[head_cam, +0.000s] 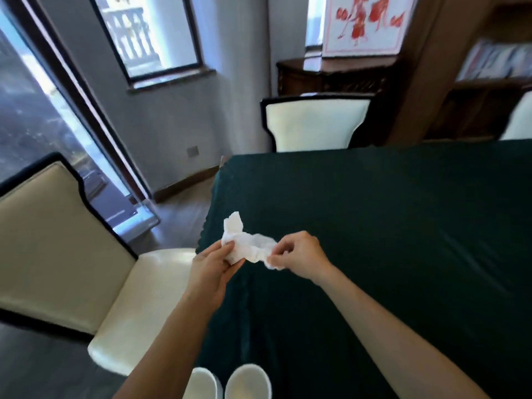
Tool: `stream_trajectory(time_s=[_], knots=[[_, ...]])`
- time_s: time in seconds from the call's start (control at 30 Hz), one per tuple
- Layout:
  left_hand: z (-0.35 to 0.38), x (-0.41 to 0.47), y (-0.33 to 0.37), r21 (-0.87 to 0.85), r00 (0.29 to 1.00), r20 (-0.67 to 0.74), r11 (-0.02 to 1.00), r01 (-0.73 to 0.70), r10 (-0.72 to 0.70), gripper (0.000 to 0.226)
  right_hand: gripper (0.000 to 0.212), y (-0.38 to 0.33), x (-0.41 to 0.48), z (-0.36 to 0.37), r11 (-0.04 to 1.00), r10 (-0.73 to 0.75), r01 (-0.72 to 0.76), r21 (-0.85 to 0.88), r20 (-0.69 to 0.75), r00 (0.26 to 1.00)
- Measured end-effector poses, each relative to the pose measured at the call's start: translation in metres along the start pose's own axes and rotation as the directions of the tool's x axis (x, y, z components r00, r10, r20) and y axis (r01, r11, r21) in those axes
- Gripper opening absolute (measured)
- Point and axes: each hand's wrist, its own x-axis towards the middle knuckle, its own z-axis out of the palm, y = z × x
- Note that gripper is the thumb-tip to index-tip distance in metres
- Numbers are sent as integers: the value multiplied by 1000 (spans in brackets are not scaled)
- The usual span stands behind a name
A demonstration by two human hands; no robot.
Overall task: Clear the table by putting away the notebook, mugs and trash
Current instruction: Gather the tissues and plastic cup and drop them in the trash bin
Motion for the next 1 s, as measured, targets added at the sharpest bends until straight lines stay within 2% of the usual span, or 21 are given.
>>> stream_trajectory(time_s=[0.07, 0.17, 0.27, 0.37, 0.53, 0.6, 0.67, 0.77, 0.83, 0.93, 1.0], knots=[[11, -39, -4, 56, 995, 97, 998, -24, 19, 20, 20, -13, -55, -13, 1000, -12, 12, 23, 38, 999], [28, -106, -21, 139, 965, 262, 990, -35, -3, 22, 37, -23, -144, -35, 985, -46, 44, 164, 9, 999], [44, -166, -47, 194, 903, 423, 981, -6, -78, 25, 30, -20, -230, -57, 953, -54, 75, 293, -77, 996], [63, -224, -81, 251, 815, 558, 968, 10, -153, 27, 21, -4, -312, -72, 899, -22, 118, 421, -227, 974], [112, -321, -140, 312, 610, 754, 950, -6, -243, 29, 14, 35, -435, -88, 850, 110, 187, 493, -512, 852], [138, -358, -165, 329, 529, 801, 944, 3, -281, 29, 14, 57, -480, -98, 843, 184, 195, 502, -609, 772], [164, -391, -191, 360, 433, 840, 933, 7, -327, 31, 18, 81, -522, -111, 845, 253, 197, 497, -697, 671], [204, -436, -237, 380, 298, 886, 925, -31, -354, 32, 36, 123, -581, -137, 826, 347, 200, 527, -756, 556], [237, -469, -273, 386, 242, 899, 922, -39, -366, 34, 42, 154, -623, -159, 782, 425, 196, 592, -736, 526], [287, -521, -324, 401, 174, 904, 916, -26, -390, 39, 33, 201, -682, -195, 713, 487, 210, 669, -689, 537], [323, -557, -363, 406, 141, 905, 914, 0, -402, 43, 36, 233, -724, -223, 701, 499, 224, 677, -690, 524]])
